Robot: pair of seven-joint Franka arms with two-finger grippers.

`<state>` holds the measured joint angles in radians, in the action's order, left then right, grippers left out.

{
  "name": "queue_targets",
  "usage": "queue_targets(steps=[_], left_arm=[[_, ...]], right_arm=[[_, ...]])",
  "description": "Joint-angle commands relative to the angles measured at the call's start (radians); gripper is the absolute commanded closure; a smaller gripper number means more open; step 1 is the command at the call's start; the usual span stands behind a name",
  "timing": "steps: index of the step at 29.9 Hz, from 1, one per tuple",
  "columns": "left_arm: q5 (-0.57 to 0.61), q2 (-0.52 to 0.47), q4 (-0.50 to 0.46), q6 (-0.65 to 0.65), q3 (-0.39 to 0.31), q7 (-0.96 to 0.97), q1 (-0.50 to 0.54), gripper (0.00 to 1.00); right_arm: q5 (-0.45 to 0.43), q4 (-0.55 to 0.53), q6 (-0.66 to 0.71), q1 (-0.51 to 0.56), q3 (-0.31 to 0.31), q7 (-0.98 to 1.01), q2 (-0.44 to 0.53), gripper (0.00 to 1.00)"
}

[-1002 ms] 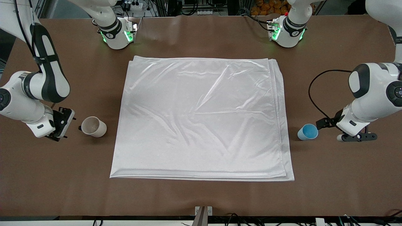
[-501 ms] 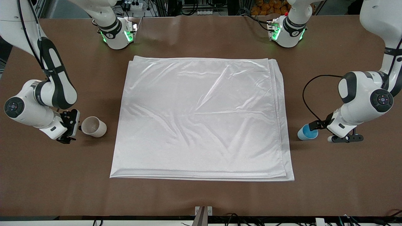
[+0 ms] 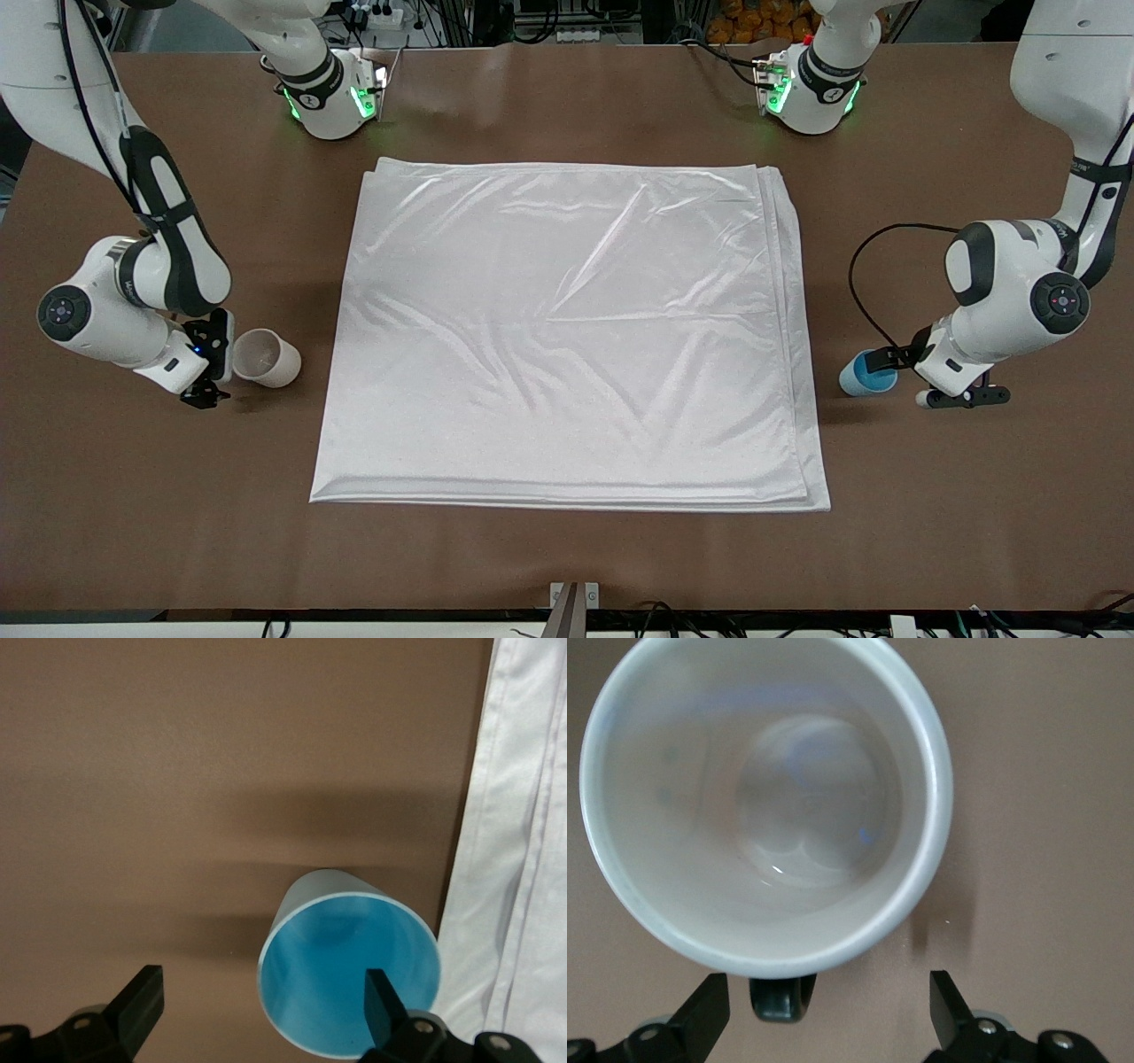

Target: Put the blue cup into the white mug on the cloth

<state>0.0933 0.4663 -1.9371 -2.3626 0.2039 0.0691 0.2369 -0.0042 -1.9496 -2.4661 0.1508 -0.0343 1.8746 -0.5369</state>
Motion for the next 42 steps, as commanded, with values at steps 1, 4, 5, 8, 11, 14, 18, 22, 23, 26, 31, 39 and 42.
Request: queue_targets(steps=[1, 4, 5, 8, 11, 14, 18, 22, 23, 26, 31, 39, 42], left_arm=[[0.020, 0.021, 0.009, -0.014, 0.006, -0.005, 0.004, 0.03], [0.020, 0.029, 0.010, -0.014, 0.006, -0.003, -0.002, 0.18], [0.020, 0.032, 0.010, -0.014, 0.006, -0.002, -0.002, 0.20], [0.022, 0.034, 0.012, -0.014, 0.006, -0.002, -0.002, 0.48], [0.022, 0.044, 0.013, -0.014, 0.006, -0.002, -0.007, 0.67], [0.023, 0.066, 0.024, -0.014, 0.006, -0.002, -0.008, 0.86], [0.032, 0.069, 0.026, -0.012, 0.005, -0.009, -0.011, 1.00], [0.069, 0.069, 0.027, -0.012, 0.006, -0.011, -0.014, 1.00], [0.083, 0.068, 0.027, -0.012, 0.006, -0.009, -0.015, 1.00], [0.095, 0.068, 0.029, -0.012, 0.006, -0.011, -0.015, 1.00], [0.095, 0.063, 0.035, -0.012, 0.008, -0.012, -0.015, 1.00], [0.095, 0.055, 0.063, 0.000, 0.015, -0.014, -0.015, 1.00], [0.097, 0.045, 0.072, 0.023, 0.017, -0.015, -0.019, 1.00]], right_arm=[[0.024, 0.004, -0.005, 0.016, 0.011, 0.041, -0.008, 0.00], [0.039, 0.003, 0.001, 0.015, 0.013, 0.041, -0.008, 0.00], [0.050, 0.000, 0.004, 0.015, 0.013, 0.043, -0.008, 0.00], [0.061, -0.014, 0.006, 0.015, 0.013, 0.057, -0.008, 0.00], [0.072, -0.015, 0.006, 0.015, 0.013, 0.069, -0.008, 0.00], [0.082, -0.015, 0.004, 0.015, 0.013, 0.087, -0.008, 0.00], [0.089, -0.019, 0.006, 0.015, 0.013, 0.095, -0.008, 0.00], [0.090, -0.020, 0.006, 0.015, 0.013, 0.101, -0.008, 0.02], [0.090, -0.020, 0.006, 0.016, 0.013, 0.106, -0.008, 0.10], [0.101, -0.020, 0.006, 0.016, 0.013, 0.116, -0.008, 0.34], [0.102, -0.019, 0.006, 0.021, 0.013, 0.124, -0.008, 0.67], [0.102, -0.019, 0.006, 0.021, 0.013, 0.124, -0.006, 1.00], [0.104, -0.019, 0.006, 0.021, 0.013, 0.123, -0.005, 1.00]])
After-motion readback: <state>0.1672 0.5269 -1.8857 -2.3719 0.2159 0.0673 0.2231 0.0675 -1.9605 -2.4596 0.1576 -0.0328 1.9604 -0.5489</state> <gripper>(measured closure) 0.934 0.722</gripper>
